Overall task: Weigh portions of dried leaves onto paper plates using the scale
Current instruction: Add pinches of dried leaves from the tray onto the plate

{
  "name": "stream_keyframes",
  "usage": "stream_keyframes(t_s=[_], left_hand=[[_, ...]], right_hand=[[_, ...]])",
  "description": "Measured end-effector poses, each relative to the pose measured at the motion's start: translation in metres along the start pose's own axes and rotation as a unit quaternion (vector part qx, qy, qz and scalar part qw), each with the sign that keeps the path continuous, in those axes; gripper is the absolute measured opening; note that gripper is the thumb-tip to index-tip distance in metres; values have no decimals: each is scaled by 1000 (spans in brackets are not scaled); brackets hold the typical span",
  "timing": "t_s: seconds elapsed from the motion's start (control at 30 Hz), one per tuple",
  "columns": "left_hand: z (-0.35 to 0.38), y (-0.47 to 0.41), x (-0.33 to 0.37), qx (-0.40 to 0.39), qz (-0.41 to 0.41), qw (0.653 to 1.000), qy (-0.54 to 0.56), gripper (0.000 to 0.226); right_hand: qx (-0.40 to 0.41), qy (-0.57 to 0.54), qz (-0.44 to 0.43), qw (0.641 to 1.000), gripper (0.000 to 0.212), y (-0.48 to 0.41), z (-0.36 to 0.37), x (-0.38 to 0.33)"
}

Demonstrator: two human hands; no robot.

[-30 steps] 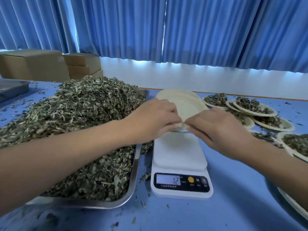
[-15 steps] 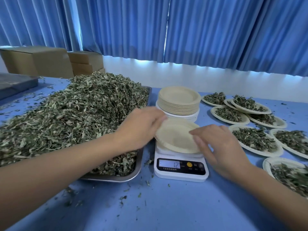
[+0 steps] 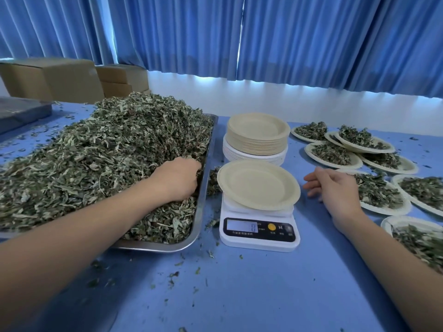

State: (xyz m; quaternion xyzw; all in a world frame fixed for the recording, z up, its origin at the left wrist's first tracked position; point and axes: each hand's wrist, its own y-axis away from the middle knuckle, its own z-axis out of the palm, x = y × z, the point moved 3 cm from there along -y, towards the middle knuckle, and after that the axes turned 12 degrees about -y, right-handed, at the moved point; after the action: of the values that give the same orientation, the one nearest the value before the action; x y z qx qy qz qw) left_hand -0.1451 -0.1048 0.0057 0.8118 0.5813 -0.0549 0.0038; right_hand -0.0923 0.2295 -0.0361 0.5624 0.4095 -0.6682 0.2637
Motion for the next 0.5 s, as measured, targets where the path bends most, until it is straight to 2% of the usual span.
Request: stream_keyframes(t_s=[0.13, 0.27, 0.5], left_hand=[[-1, -2, -5, 11, -18, 1000, 7, 33], [-12, -5, -11, 50, -39, 997, 39, 26], [-33, -11, -10, 111, -52, 987, 100, 41]], right_hand=[[-34, 27, 2, 999, 40, 4, 5, -2], [-42, 31, -2, 999, 39, 4, 5, -4], [-53, 29, -9, 998, 39, 4, 3, -3]])
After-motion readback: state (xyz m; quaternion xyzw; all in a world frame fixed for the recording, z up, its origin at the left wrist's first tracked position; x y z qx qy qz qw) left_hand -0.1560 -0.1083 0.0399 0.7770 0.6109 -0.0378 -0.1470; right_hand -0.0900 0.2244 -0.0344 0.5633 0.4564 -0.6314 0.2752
